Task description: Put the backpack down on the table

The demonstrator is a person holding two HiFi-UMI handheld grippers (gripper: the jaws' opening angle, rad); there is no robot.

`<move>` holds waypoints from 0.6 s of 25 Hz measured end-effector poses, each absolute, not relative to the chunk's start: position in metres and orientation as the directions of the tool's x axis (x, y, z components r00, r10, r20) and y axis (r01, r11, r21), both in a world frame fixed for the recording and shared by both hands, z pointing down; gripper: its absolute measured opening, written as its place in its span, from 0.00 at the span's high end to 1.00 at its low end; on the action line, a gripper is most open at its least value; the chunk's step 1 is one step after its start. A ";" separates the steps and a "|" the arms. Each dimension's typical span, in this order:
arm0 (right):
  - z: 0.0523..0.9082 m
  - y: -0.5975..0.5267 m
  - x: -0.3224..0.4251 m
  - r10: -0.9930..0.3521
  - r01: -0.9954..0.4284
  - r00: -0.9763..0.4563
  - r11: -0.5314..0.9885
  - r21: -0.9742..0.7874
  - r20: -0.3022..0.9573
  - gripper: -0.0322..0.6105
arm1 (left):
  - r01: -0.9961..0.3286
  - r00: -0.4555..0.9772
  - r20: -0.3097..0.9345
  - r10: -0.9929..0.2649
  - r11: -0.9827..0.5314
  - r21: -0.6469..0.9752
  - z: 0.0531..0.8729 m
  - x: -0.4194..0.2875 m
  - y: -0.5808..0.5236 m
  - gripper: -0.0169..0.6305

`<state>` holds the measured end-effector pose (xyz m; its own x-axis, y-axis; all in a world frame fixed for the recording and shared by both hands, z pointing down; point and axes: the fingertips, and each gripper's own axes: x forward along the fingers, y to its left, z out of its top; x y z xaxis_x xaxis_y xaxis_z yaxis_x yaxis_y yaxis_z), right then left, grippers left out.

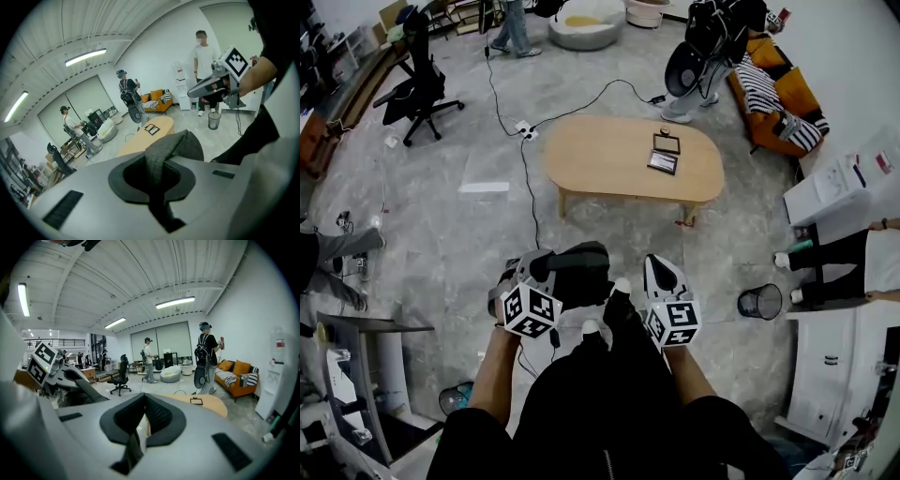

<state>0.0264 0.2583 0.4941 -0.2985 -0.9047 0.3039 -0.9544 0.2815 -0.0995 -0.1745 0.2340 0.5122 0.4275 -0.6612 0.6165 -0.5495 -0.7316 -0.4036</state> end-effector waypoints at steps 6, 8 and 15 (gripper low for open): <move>0.500 0.239 0.030 -0.903 -0.954 -0.299 0.277 -0.113 0.308 0.93 | -0.545 0.428 0.637 -0.641 -0.745 -0.384 0.521 -0.169 0.221 0.94; 0.502 0.229 0.031 -0.904 -0.954 -0.299 0.275 -0.120 0.305 0.93 | -0.547 0.429 0.640 -0.638 -0.747 -0.378 0.524 -0.167 0.214 0.94; 0.508 0.182 0.043 -0.902 -0.953 -0.302 0.272 -0.136 0.309 0.93 | -0.543 0.431 0.658 -0.618 -0.760 -0.357 0.531 -0.150 0.177 0.94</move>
